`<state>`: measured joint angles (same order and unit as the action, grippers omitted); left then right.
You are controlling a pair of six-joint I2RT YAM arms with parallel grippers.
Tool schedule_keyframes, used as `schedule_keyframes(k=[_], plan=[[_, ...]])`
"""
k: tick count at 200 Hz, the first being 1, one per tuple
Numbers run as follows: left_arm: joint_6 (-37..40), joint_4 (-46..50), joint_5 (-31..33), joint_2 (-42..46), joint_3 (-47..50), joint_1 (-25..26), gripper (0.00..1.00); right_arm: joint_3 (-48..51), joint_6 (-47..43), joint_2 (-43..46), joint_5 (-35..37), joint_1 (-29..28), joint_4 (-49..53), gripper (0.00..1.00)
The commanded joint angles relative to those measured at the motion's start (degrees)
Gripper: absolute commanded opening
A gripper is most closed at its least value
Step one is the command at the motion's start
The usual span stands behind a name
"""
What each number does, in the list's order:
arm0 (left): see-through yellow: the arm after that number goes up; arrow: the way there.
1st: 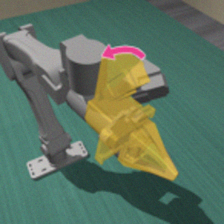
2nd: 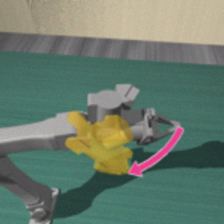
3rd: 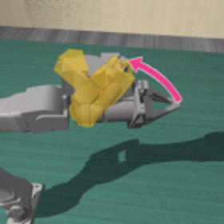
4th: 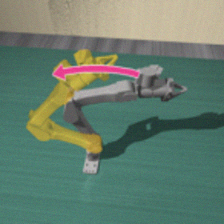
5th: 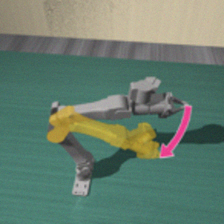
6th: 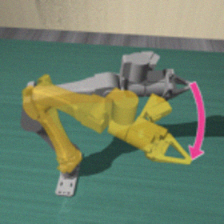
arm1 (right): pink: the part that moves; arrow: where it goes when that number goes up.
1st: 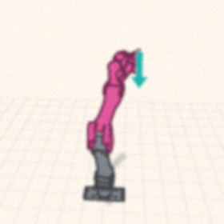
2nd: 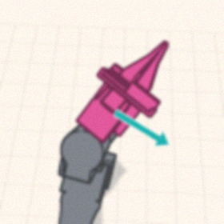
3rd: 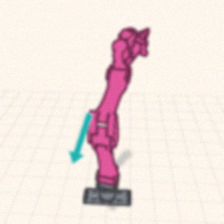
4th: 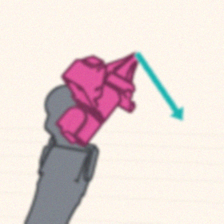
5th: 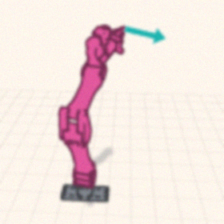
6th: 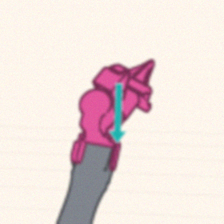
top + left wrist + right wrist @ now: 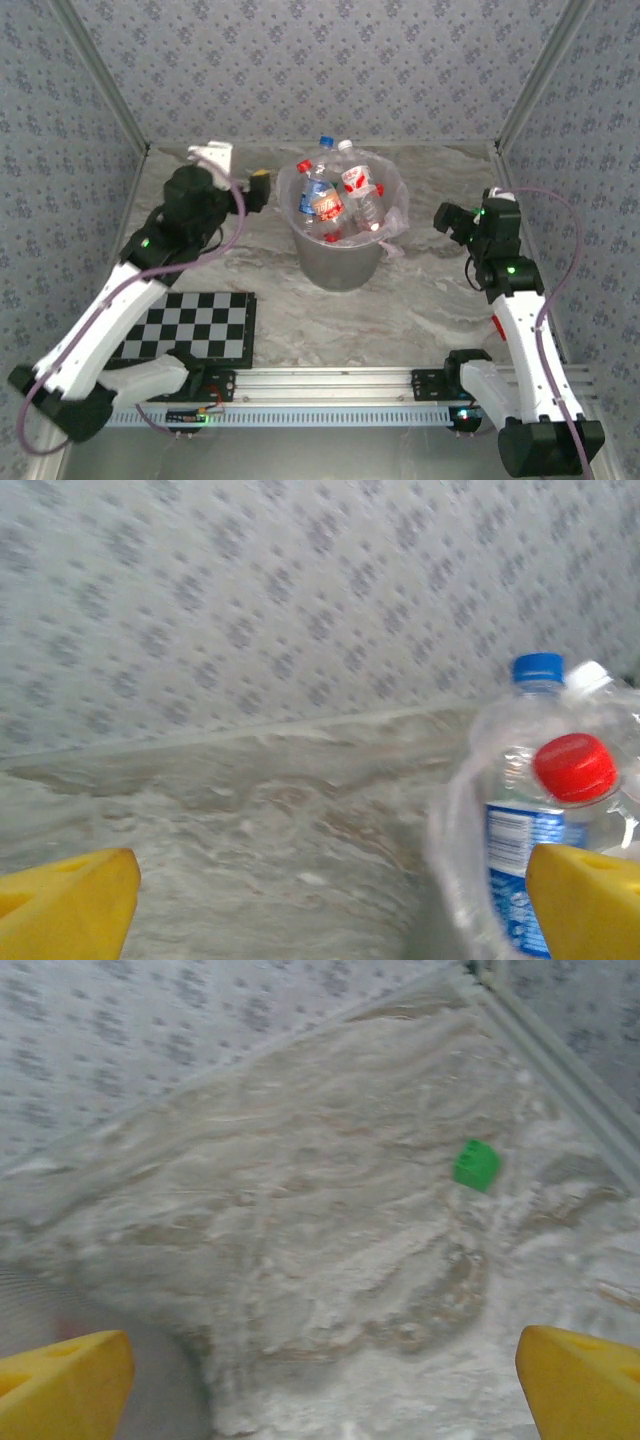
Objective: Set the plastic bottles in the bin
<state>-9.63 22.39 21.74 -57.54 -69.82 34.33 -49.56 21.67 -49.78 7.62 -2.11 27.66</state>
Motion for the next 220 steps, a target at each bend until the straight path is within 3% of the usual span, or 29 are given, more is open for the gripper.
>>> schedule_keyframes(k=[1,44,74,130,160,220], plan=[[-1.3,-2.5,9.7,6.8,10.9,-3.7,0.99,5.7,-4.4,-1.3,6.9,0.1,-6.0,1.0],[-4.7,-13.6,16.2,12.9,34.5,-12.0,0.99,15.6,-8.8,-5.2,9.5,-1.7,-15.5,1.0],[-3.0,-25.8,14.0,9.9,43.5,-17.5,0.99,20.7,-9.5,-8.8,12.0,-1.4,-24.6,1.0],[2.3,-46.3,7.0,-4.0,47.7,-23.6,0.99,24.1,-10.8,-21.1,13.4,-1.1,-42.2,1.0],[4.0,-56.8,2.7,-11.1,48.9,-25.2,0.99,24.7,-15.9,-24.8,13.7,-1.1,-52.5,1.0],[8.4,-61.9,-3.0,-19.6,47.8,-28.2,0.99,24.6,-21.7,-30.2,8.3,-0.6,-64.1,1.0]])
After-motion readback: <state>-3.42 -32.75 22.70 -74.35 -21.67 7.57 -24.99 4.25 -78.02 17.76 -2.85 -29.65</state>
